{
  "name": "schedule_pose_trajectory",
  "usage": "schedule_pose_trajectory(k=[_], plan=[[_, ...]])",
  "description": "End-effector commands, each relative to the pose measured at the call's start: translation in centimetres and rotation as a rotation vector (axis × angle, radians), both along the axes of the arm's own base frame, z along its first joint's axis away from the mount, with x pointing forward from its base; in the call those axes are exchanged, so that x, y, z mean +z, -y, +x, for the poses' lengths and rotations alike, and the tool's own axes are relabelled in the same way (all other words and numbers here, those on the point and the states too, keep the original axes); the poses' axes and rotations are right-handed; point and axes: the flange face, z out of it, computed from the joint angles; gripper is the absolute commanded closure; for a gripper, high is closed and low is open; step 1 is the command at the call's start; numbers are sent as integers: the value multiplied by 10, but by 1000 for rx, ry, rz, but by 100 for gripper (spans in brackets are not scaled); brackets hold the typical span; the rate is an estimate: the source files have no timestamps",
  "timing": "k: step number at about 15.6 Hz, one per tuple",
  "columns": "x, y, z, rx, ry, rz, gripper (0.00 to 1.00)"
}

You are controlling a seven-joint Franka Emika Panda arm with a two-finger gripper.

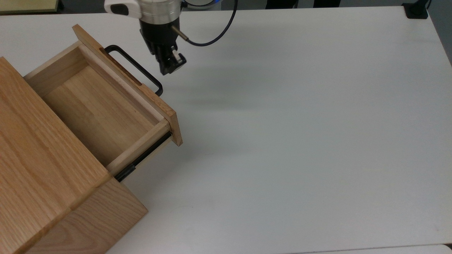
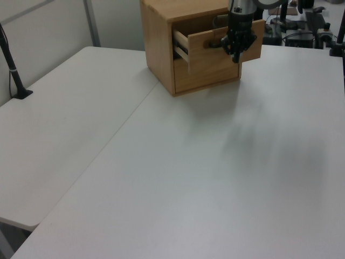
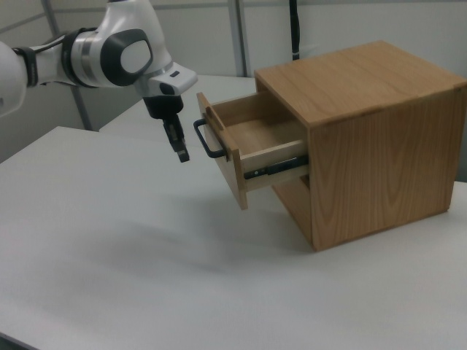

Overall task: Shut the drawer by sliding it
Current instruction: 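Move the gripper toward the front panel of the open wooden drawer, then push the drawer front with the gripper into the cabinet until flush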

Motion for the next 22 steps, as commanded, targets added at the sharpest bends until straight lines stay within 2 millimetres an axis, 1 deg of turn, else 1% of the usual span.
schedule_pose_trajectory(k=[1,3,5,6,7,8,9,10,11,12,14,16,18,22], plan=[[1,23,21,-50,29,-39,100],[-3,37,31,-66,33,-41,100],[-2,52,39,-73,50,-53,100],[0,57,43,-70,81,-66,100],[-1,62,46,-72,105,-72,100],[-5,72,50,-79,119,-79,100],[-4,78,54,-78,141,-87,100],[-6,83,60,-68,164,-103,100],[-1,87,67,-63,199,-112,100],[-1,95,72,-70,223,-117,100],[6,104,77,-75,284,-122,100],[12,118,85,-78,397,-130,100],[10,127,90,-76,448,-144,100],[9,129,90,-60,458,-167,100]])
